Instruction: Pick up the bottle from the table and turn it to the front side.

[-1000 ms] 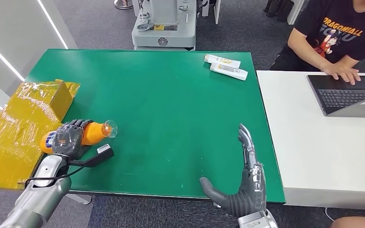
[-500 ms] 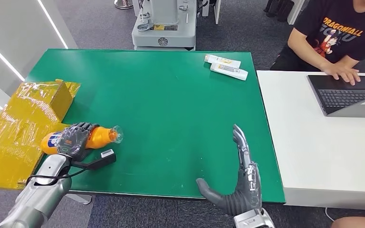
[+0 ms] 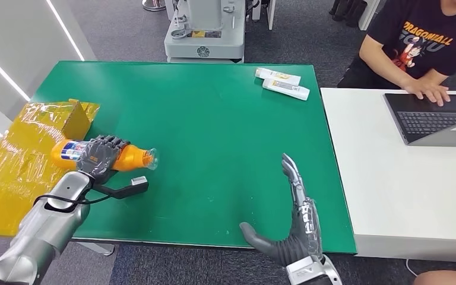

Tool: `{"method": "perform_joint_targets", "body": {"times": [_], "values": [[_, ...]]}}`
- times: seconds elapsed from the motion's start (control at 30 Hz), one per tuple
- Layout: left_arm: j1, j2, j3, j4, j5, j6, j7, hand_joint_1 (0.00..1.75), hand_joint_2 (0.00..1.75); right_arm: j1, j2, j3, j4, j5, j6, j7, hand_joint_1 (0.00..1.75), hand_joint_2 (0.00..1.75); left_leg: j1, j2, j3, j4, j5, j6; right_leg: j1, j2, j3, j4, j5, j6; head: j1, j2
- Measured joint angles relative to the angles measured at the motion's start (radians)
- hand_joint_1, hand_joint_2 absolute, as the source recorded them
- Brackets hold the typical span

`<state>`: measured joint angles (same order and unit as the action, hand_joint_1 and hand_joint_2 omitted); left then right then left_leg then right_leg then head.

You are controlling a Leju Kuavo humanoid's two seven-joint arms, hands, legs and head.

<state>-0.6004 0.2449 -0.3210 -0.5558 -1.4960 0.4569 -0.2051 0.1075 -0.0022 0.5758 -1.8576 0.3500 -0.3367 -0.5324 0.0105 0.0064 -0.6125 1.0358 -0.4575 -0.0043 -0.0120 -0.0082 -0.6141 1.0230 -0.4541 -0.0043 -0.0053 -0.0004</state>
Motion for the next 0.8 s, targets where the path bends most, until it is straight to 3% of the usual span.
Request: {"method": "perform_joint_targets", "body": {"times": [0.33, 0.8], "values": [[-0.086, 0.012, -0.06, 0.004, -0.068, -0.045, 0.044, 1.75, 1.75, 0.0, 0.004, -0.011, -0.016, 0.02, 0.019, 0.009, 0.0, 1.75, 0.0, 0.0, 0.0, 0.0, 0.0, 0.0, 0.0, 0.0, 0.0, 0.0, 0.0, 0.0, 0.0, 0.0], [-0.086, -0.019, -0.064, 0.081, -0.033, -0.059, 0.056, 1.75, 1.75, 0.03, 0.004, -0.03, -0.051, 0.059, 0.013, 0.026, 0.0, 1.75, 0.0, 0.0, 0.0, 0.0, 0.0, 0.0, 0.0, 0.0, 0.0, 0.0, 0.0, 0.0, 0.0, 0.0]]}}
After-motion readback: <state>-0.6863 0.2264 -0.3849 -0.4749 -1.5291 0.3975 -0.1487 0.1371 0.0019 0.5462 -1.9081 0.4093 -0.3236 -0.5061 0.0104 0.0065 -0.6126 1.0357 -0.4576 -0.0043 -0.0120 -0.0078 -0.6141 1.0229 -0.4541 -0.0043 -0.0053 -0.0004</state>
